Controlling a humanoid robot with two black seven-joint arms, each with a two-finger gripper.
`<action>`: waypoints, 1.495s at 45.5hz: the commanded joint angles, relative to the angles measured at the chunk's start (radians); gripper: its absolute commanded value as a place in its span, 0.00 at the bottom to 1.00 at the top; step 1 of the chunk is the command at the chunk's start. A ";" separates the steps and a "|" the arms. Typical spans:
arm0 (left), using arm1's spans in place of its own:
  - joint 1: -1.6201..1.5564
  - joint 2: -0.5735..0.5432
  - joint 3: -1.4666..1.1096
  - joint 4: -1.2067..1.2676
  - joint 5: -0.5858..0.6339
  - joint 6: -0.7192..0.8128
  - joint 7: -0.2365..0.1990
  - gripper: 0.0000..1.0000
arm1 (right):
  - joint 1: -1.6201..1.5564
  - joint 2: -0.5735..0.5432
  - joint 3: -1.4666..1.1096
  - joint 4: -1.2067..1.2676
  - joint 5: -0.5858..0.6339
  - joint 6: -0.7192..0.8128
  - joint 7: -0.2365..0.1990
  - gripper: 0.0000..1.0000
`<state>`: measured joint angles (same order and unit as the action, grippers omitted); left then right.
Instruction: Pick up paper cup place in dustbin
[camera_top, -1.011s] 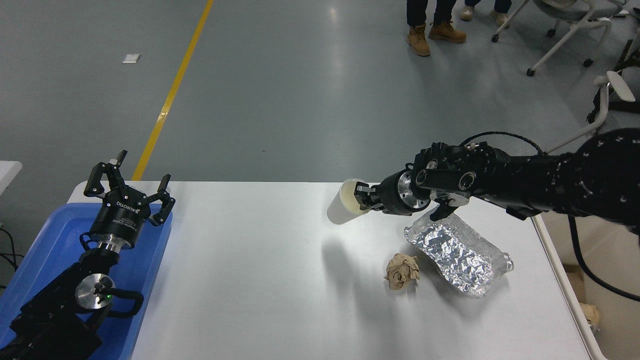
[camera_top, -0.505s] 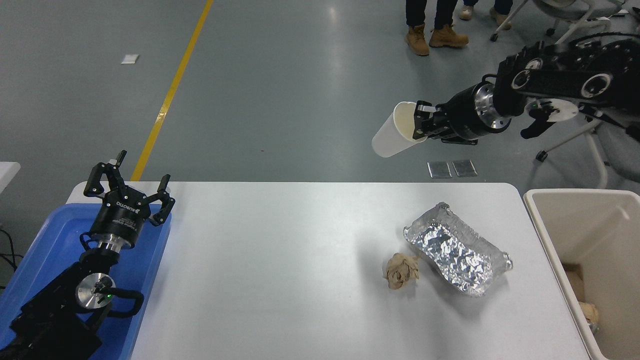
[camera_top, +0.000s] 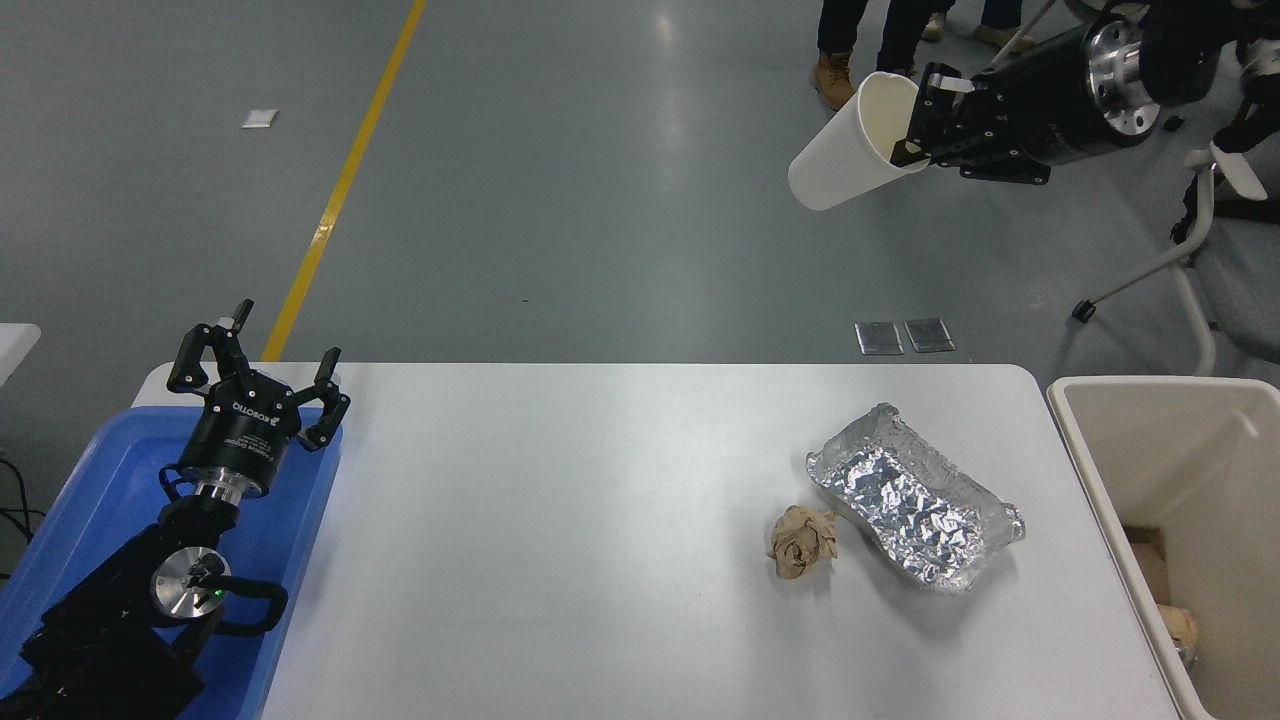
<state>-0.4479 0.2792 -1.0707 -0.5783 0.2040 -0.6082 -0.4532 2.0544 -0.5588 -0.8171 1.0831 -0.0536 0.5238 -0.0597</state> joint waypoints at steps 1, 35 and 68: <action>0.000 0.000 0.000 0.000 0.000 -0.001 0.001 0.98 | -0.129 0.008 -0.001 -0.196 -0.019 -0.004 0.000 0.00; 0.000 0.000 0.000 0.000 0.000 -0.001 -0.001 0.98 | -0.997 0.005 0.061 -1.079 0.001 -0.263 -0.043 0.00; 0.000 0.000 0.000 0.000 0.000 -0.001 -0.001 0.98 | -1.508 0.191 0.397 -1.115 0.103 -0.561 -0.089 0.00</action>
<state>-0.4479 0.2792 -1.0707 -0.5782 0.2040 -0.6092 -0.4540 0.6668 -0.4491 -0.4633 -0.0276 0.0128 0.0171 -0.1472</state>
